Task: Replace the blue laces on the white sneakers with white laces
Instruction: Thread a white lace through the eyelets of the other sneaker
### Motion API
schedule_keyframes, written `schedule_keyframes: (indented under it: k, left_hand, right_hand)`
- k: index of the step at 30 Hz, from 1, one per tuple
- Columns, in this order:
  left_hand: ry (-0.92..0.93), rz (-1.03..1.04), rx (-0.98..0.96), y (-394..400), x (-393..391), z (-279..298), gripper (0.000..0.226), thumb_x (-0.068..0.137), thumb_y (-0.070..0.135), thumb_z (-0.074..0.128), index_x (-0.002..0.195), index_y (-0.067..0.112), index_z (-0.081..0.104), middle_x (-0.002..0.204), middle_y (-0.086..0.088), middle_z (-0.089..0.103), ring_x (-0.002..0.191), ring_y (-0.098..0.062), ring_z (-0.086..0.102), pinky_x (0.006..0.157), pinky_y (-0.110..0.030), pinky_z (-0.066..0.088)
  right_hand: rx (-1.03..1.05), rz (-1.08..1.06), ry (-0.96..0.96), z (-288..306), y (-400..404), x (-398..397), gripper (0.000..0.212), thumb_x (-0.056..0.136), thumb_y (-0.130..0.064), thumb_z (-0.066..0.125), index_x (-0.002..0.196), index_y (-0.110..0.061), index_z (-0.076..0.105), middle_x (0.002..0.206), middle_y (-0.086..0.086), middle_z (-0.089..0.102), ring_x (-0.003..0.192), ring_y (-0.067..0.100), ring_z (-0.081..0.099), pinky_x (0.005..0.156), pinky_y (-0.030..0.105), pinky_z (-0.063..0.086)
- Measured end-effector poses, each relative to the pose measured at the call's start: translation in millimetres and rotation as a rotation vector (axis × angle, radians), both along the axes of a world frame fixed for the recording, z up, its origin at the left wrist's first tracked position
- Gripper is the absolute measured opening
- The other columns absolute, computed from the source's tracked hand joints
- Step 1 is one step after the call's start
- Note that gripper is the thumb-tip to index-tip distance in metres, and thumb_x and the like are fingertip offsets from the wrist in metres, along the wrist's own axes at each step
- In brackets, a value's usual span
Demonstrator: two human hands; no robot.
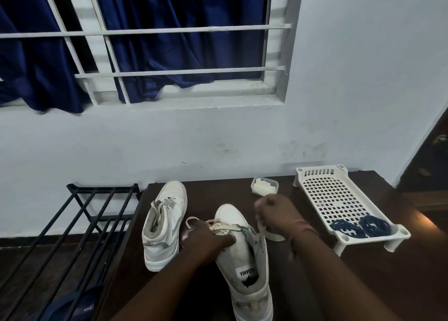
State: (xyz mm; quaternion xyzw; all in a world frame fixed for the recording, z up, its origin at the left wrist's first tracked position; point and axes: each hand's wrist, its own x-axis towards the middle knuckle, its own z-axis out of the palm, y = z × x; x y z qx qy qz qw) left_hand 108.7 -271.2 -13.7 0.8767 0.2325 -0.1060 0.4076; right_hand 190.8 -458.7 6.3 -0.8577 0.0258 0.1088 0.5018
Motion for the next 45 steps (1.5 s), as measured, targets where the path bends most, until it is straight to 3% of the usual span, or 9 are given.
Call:
schedule_keyframes:
  k: [9, 14, 17, 19, 24, 29, 33, 40, 45]
  left_hand:
    - [-0.082, -0.010, -0.149, -2.9, 3.3, -12.3, 0.061, 0.078, 0.019, 0.082, 0.123, 0.015, 0.041, 0.095, 0.004, 0.057, 0.079, -0.001, 0.056, 0.054, -0.012, 0.039]
    - [-0.094, 0.015, -0.155, -2.8, 4.1, -14.6, 0.050, 0.076, 0.019, 0.081, 0.107, 0.019, 0.043, 0.095, -0.002, 0.065, 0.074, -0.009, 0.061, 0.056, -0.016, 0.045]
    - [-0.103, 0.031, -0.172, -2.7, 5.1, -16.6, 0.055, 0.069, 0.022, 0.083, 0.113, 0.020, 0.050, 0.094, -0.002, 0.069, 0.073, -0.010, 0.063, 0.059, -0.020, 0.047]
    - [-0.089, 0.035, -0.176, -3.3, 5.4, -14.3, 0.055, 0.065, 0.023, 0.082, 0.112, 0.022, 0.055, 0.092, -0.002, 0.072, 0.068, -0.010, 0.063, 0.056, -0.019, 0.046]
    - [-0.084, 0.015, -0.165, -5.2, 5.1, -10.3, 0.051, 0.061, 0.027, 0.079, 0.108, 0.020, 0.058, 0.088, -0.001, 0.072, 0.065, -0.005, 0.062, 0.055, -0.024, 0.048]
    - [-0.056, 0.006, -0.161, 1.8, 9.5, -22.8, 0.060, 0.054, 0.045, 0.076, 0.105, 0.014, 0.067, 0.084, -0.001, 0.074, 0.066, -0.011, 0.065, 0.059, -0.026, 0.051]
    - [-0.048, 0.022, -0.175, 1.9, 10.8, -25.4, 0.068, 0.047, 0.041, 0.076, 0.110, 0.018, 0.063, 0.090, -0.002, 0.074, 0.080, -0.017, 0.072, 0.064, -0.030, 0.057]
    - [-0.141, -0.041, -0.132, -7.3, 6.9, -10.3, 0.091, 0.049, 0.032, 0.066, 0.139, 0.034, 0.050, 0.121, -0.002, 0.063, 0.103, -0.020, 0.065, 0.080, -0.029, 0.055]
    - [-0.160, -0.154, -0.025, -7.4, 3.9, -4.7, 0.075, 0.068, 0.027, 0.072, 0.141, 0.031, 0.056, 0.136, -0.002, 0.058, 0.119, -0.010, 0.056, 0.092, -0.017, 0.042]
  right_hand:
    - [-0.378, 0.446, 0.011, 4.6, 7.4, -15.8, 0.020, 0.092, -0.016, 0.058, 0.094, -0.001, 0.070, 0.083, 0.008, 0.064, 0.080, 0.023, 0.060, 0.065, 0.022, 0.041]
    - [0.612, -0.324, -0.093, 36.9, -13.1, -2.8, 0.023, 0.095, -0.012, 0.036, 0.074, -0.013, 0.045, 0.065, 0.008, 0.048, 0.052, 0.019, 0.041, 0.051, 0.028, 0.038]
    - [0.058, -0.235, -0.166, 36.2, -30.5, 6.3, 0.017, 0.088, -0.027, 0.049, 0.079, -0.013, 0.054, 0.059, 0.003, 0.047, 0.048, 0.019, 0.040, 0.049, 0.029, 0.037]
    - [-0.419, 0.141, -0.132, 27.5, -23.6, 1.5, 0.020, 0.087, -0.028, 0.058, 0.089, -0.010, 0.067, 0.075, 0.008, 0.063, 0.070, 0.025, 0.058, 0.074, 0.038, 0.053]
    - [-0.620, 0.359, 0.093, -5.8, -0.9, -11.5, 0.038, 0.077, -0.056, 0.058, 0.071, -0.019, 0.064, 0.084, 0.004, 0.067, 0.080, 0.022, 0.063, 0.079, 0.033, 0.052]
    - [-0.108, -0.318, 0.073, 26.0, -16.6, 2.1, 0.043, 0.101, -0.029, 0.041, 0.123, 0.003, 0.061, 0.125, 0.023, 0.061, 0.117, 0.036, 0.057, 0.078, 0.031, 0.041]
    - [-0.130, -0.700, -0.055, 35.1, -46.2, 11.2, 0.052, 0.101, -0.034, 0.039, 0.119, 0.010, 0.059, 0.128, 0.030, 0.057, 0.120, 0.042, 0.054, 0.096, 0.038, 0.040]
    - [-0.336, 0.244, 0.028, -2.2, -8.7, -6.8, 0.028, 0.085, -0.022, 0.069, 0.113, -0.022, 0.067, 0.110, -0.004, 0.064, 0.103, 0.014, 0.060, 0.089, 0.018, 0.045]
    - [-0.370, 0.363, -0.030, -13.5, 0.4, -12.3, 0.005, 0.086, -0.020, 0.069, 0.082, -0.018, 0.072, 0.064, -0.017, 0.061, 0.060, -0.006, 0.053, 0.061, 0.008, 0.040]
